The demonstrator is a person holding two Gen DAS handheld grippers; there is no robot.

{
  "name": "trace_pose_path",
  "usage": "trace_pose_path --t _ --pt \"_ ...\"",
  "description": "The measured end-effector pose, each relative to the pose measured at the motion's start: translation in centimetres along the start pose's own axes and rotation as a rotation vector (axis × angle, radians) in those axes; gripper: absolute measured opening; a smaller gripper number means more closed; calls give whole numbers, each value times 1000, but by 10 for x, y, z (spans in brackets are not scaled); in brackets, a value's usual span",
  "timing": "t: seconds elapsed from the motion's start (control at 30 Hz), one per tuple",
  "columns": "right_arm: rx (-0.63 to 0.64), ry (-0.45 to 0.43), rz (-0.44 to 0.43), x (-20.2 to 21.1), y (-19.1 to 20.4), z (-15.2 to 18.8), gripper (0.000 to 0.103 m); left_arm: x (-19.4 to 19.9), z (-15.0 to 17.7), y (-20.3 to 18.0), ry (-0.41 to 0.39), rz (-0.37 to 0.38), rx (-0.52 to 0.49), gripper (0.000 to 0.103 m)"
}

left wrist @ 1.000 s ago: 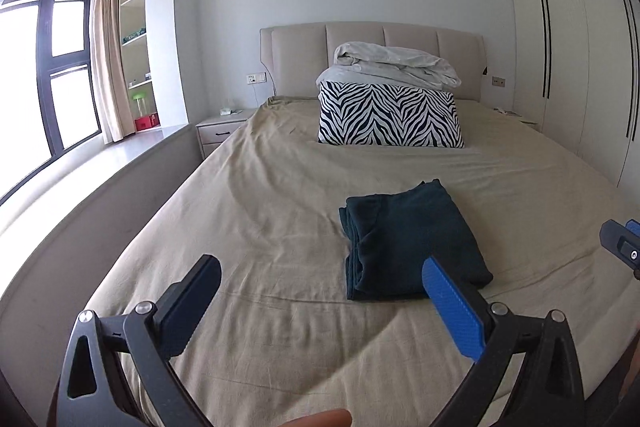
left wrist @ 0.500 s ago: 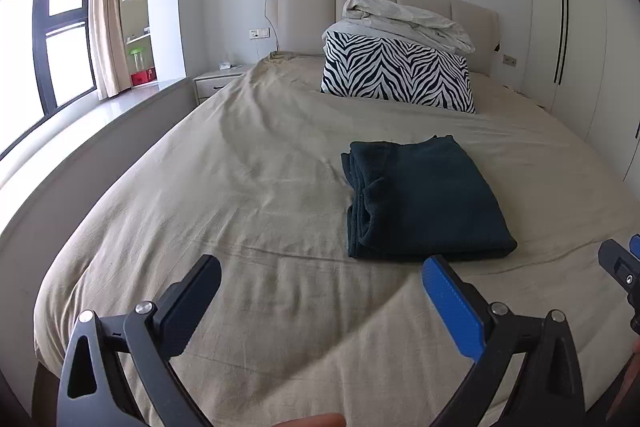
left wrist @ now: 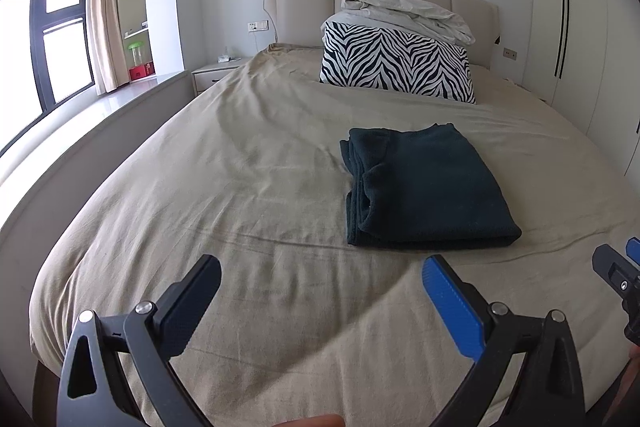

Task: Fold small clothes

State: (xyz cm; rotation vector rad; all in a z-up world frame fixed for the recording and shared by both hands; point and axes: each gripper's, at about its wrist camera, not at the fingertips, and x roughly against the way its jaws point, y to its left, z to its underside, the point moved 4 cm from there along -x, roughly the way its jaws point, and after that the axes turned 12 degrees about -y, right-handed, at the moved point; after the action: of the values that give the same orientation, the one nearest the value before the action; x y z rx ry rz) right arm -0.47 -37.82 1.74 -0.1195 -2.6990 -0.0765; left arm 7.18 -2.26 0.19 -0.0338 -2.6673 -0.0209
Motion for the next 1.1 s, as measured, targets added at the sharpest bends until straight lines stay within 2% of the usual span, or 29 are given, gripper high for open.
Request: trace_pose_path --t 1.1 --pt "-9 29 16 -15 6 6 103 -4 9 -3 15 2 5 103"
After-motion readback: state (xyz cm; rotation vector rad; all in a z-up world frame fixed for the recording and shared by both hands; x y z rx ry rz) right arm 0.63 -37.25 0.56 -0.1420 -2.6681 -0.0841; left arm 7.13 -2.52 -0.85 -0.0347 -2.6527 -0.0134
